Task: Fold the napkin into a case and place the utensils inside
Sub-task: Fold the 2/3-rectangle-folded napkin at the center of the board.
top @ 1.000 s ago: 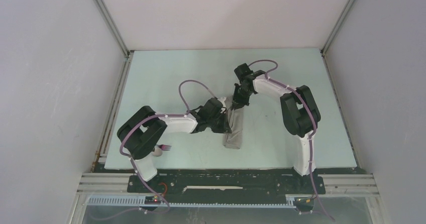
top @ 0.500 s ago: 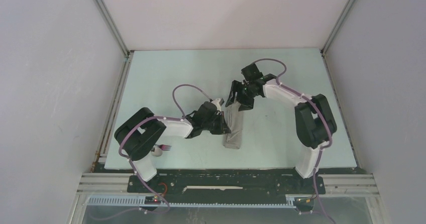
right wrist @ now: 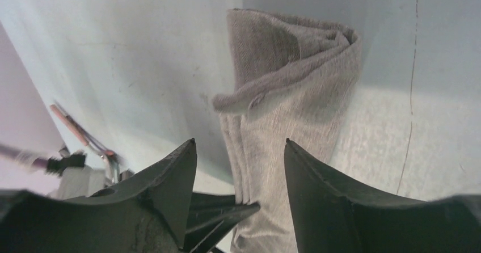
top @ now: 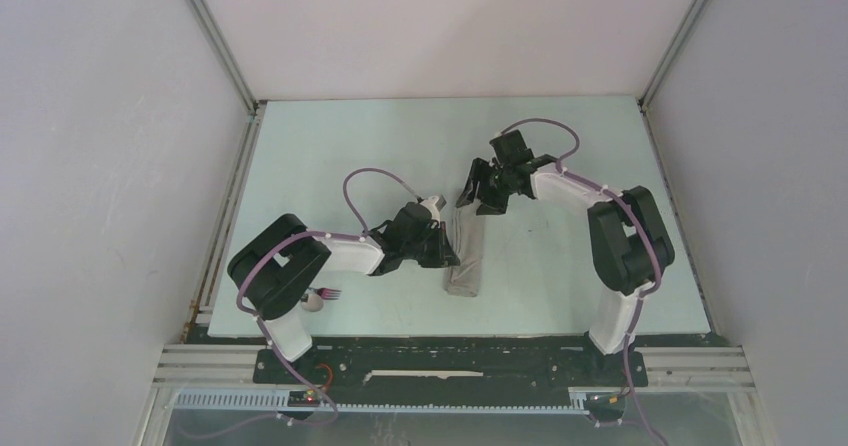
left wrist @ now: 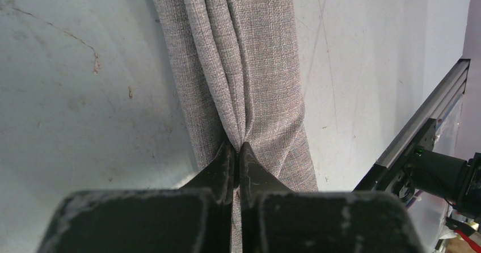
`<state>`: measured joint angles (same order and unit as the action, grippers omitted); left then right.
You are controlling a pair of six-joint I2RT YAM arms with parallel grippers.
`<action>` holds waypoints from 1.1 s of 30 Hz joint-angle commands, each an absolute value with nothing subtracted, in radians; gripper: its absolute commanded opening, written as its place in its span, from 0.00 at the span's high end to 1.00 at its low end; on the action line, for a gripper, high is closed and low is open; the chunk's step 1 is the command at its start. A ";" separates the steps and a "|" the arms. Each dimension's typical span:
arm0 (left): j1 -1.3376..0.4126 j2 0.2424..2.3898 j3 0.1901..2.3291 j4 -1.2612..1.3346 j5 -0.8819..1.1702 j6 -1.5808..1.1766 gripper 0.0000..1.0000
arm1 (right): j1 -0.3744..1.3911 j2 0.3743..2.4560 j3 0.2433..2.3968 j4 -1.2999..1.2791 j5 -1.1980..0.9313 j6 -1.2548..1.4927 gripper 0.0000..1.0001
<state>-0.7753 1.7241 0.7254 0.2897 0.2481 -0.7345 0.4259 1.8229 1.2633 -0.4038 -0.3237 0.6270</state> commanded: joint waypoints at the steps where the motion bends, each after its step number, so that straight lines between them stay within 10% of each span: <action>1: -0.770 1.729 0.706 0.271 0.258 -0.737 1.00 | 0.453 1.875 1.288 -0.315 -0.256 0.575 0.33; 33: -0.772 1.734 0.695 0.306 0.285 -0.762 1.00 | 0.584 2.062 1.488 -0.417 0.062 0.521 0.45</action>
<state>-0.7727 1.7275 0.7155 0.3130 0.2687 -0.7601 0.5541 2.0350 1.4475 -0.3862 -0.0406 0.5518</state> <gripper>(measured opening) 0.010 0.571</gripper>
